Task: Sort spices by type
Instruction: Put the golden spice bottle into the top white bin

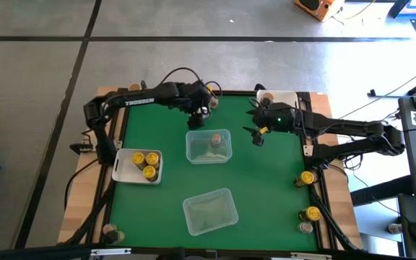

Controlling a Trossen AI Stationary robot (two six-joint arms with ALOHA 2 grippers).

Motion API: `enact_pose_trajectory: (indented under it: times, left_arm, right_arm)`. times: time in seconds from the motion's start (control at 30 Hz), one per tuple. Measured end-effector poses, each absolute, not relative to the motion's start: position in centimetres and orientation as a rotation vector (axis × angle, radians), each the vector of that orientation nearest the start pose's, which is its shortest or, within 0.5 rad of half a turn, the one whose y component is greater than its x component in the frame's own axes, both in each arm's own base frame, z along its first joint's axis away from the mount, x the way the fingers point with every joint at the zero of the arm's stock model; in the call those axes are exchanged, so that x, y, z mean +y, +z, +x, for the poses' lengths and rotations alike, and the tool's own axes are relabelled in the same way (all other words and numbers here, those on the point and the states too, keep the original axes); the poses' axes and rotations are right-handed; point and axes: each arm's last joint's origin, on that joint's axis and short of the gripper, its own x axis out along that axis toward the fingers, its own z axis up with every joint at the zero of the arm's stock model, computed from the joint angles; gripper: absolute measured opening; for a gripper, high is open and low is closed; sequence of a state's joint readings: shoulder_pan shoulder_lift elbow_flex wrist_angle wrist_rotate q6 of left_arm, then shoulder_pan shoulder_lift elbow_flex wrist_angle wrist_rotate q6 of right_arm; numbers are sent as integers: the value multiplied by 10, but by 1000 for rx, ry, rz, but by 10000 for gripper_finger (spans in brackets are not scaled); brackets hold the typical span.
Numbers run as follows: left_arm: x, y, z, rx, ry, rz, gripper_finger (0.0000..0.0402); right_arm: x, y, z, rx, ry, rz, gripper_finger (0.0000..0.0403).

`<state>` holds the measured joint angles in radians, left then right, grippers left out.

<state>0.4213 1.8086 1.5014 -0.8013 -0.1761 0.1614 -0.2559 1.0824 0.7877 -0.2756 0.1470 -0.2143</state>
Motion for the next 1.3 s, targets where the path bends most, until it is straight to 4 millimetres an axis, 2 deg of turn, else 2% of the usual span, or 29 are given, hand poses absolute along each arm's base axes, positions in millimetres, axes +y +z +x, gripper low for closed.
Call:
enact_pose_trajectory:
  times: [0.2, 0.37, 0.63, 1.3]
  left_arm:
    - [167, 246, 358, 1115, 419, 59, 271]
    - [171, 240, 359, 1125, 399, 32, 271]
    - [167, 236, 359, 1120, 332, -26, 271]
    - [159, 228, 352, 1219, 322, -74, 271]
  right_arm:
    - [-67, 253, 217, 618, -351, -135, 299]
    - [-74, 240, 212, 630, -375, -118, 299]
    - [-76, 236, 213, 572, -365, -110, 299]
    - [-75, 233, 213, 563, -369, -93, 299]
